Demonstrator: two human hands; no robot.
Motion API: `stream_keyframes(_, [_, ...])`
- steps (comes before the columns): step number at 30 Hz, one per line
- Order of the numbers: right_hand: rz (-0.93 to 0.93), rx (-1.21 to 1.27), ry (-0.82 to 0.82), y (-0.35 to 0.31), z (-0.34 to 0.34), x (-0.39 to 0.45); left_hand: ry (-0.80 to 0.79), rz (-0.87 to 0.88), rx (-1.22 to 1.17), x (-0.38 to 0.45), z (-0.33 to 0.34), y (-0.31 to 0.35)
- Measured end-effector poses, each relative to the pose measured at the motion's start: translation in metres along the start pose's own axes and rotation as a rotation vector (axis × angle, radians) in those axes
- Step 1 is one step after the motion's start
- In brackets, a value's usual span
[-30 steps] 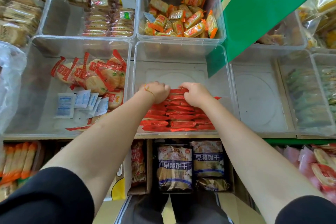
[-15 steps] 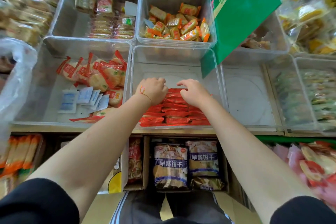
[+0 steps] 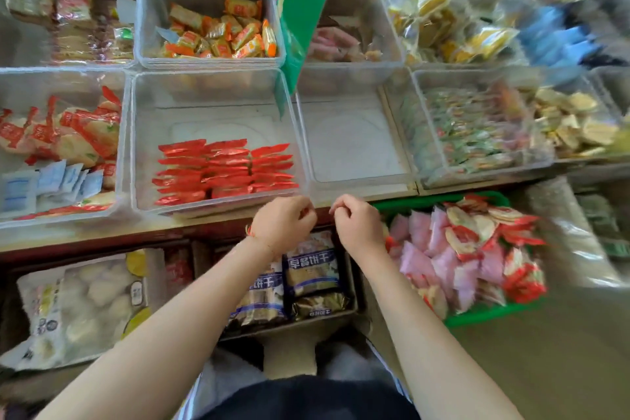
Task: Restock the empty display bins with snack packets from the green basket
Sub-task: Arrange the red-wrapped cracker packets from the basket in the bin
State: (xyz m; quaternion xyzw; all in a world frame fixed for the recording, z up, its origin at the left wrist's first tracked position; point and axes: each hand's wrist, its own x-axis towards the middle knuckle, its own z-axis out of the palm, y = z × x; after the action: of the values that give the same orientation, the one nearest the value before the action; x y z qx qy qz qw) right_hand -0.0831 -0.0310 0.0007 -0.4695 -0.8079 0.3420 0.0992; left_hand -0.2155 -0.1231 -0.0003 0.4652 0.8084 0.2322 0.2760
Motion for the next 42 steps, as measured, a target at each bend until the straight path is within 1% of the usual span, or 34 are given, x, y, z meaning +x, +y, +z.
stream_keyframes(3, [0.057, -0.039, -0.151, 0.057, -0.016, -0.003, -0.112, -0.087, -0.022, 0.006, 0.043, 0.026])
stream_keyframes(5, [0.077, -0.072, -0.228, 0.097, -0.026, -0.001, -0.158, -0.155, -0.055, 0.012, 0.074, 0.044])
stream_keyframes(10, [0.114, -0.224, -0.429, 0.189, -0.057, 0.012, -0.189, -0.354, -0.138, 0.021, 0.151, 0.093])
stream_keyframes(12, [0.081, -0.244, -0.532, 0.211, -0.067, 0.016, -0.209, -0.412, -0.163, 0.021, 0.179, 0.11])
stream_keyframes(14, [0.003, -0.268, -0.634, 0.222, -0.072, 0.019, -0.225, -0.475, -0.194, 0.018, 0.2, 0.121])
stream_keyframes(17, [-0.105, -0.323, -0.733, 0.229, -0.073, 0.018, -0.189, -0.576, -0.237, 0.013, 0.219, 0.127])
stream_keyframes(20, [-0.164, -0.382, -0.73, 0.23, -0.067, 0.02, -0.119, -0.64, -0.253, 0.012, 0.226, 0.13])
stream_keyframes(23, [-0.224, -0.518, -0.69, 0.228, -0.063, 0.022, -0.066, -0.677, -0.29, 0.01, 0.23, 0.135])
stream_keyframes(27, [-0.302, -0.612, -0.666, 0.226, -0.06, 0.028, -0.064, -0.703, -0.32, 0.006, 0.239, 0.138])
stream_keyframes(28, [-0.301, -0.617, -0.661, 0.226, -0.06, 0.031, -0.067, -0.707, -0.325, 0.005, 0.242, 0.141])
stream_keyframes(30, [-0.243, -0.586, -0.638, 0.227, -0.06, 0.038, -0.068, -0.717, -0.336, 0.004, 0.245, 0.146])
stream_keyframes(33, [-0.118, -0.402, -0.542, 0.232, -0.068, 0.051, -0.068, -0.754, -0.385, 0.005, 0.246, 0.148])
stream_keyframes(36, [-0.019, -0.119, -0.439, 0.239, -0.087, 0.058, -0.028, -0.776, -0.444, 0.009, 0.244, 0.148])
stream_keyframes(38, [0.078, 0.069, -0.406, 0.242, -0.102, 0.061, 0.026, -0.803, -0.516, 0.016, 0.244, 0.149])
stream_keyframes(41, [0.207, 0.309, -0.351, 0.245, -0.118, 0.068, 0.157, -0.867, -0.7, 0.029, 0.243, 0.156])
stream_keyframes(42, [0.24, 0.378, -0.352, 0.245, -0.122, 0.069, 0.178, -0.869, -0.759, 0.033, 0.243, 0.157])
